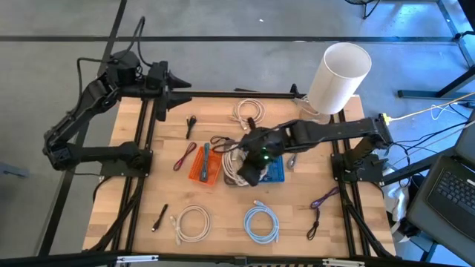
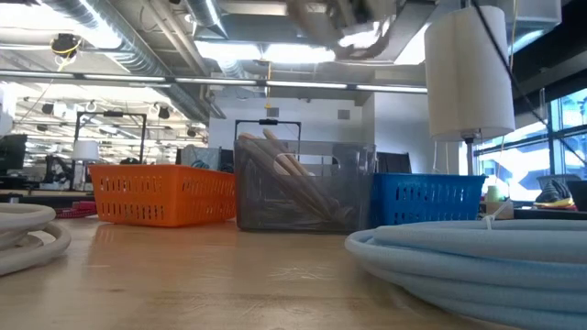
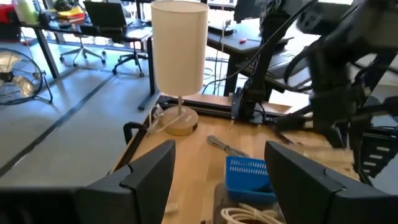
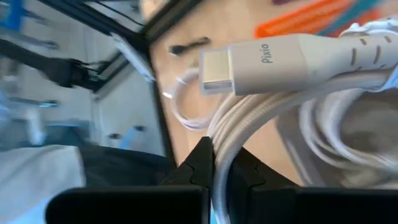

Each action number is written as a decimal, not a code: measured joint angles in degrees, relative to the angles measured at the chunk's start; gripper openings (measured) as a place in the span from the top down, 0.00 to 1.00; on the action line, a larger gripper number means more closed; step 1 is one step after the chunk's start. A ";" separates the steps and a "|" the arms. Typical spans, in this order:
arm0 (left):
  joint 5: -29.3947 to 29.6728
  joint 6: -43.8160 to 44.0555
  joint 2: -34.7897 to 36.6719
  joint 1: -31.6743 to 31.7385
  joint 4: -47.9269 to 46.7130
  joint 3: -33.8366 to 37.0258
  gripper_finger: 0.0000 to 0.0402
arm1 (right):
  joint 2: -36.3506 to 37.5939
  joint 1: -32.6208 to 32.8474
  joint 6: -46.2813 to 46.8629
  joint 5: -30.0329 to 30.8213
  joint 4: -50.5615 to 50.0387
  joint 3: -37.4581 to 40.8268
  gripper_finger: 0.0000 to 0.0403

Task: Pick & Place USB Port
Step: Put the light brown HDMI cable into the black bin, then put the black charger cable into the blue bin

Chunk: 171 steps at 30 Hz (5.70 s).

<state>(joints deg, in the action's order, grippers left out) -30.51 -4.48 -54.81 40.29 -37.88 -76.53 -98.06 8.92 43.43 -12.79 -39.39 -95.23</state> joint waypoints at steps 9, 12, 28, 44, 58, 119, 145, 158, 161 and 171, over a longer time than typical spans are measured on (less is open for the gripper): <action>0.75 -0.42 -0.07 0.00 -0.94 0.04 0.40 | 2.38 -2.96 6.28 -3.28 26.23 17.48 0.96; 2.39 -0.77 -0.09 0.00 -0.99 0.04 0.40 | 2.36 -2.94 9.18 -2.33 35.60 22.75 0.96; 2.41 -0.76 -0.15 0.00 -0.51 0.04 0.40 | 2.38 -3.50 19.09 4.47 58.26 43.33 0.96; 2.37 0.30 -1.16 0.00 0.02 0.04 0.40 | 2.10 -3.49 26.60 6.52 70.51 53.43 0.96; 2.34 0.67 -3.52 -0.07 0.35 0.04 0.40 | 1.88 -3.54 27.70 8.72 70.28 51.67 0.71; 14.84 7.92 -2.30 -0.07 -21.67 0.13 0.40 | 14.43 3.31 27.03 50.82 -50.13 -2.68 0.56; 34.89 34.17 -18.45 -0.50 -12.46 20.87 0.40 | 17.31 -0.89 10.11 53.37 -50.63 -2.20 0.56; 37.30 38.44 -32.04 -4.95 -12.19 20.87 0.40 | 19.19 -0.93 2.47 56.74 -50.63 -2.18 0.56; 38.59 39.38 -34.34 -5.45 -11.38 20.87 0.40 | 19.10 -0.93 2.37 56.74 -50.63 -2.16 0.56; 39.30 41.23 -42.89 -5.51 -10.00 20.87 0.40 | 19.10 -0.93 2.28 56.49 -50.64 -1.87 0.56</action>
<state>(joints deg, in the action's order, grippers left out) 8.79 36.75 -97.69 34.79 -47.88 -55.66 -78.96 7.99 45.71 43.70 -90.03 -97.10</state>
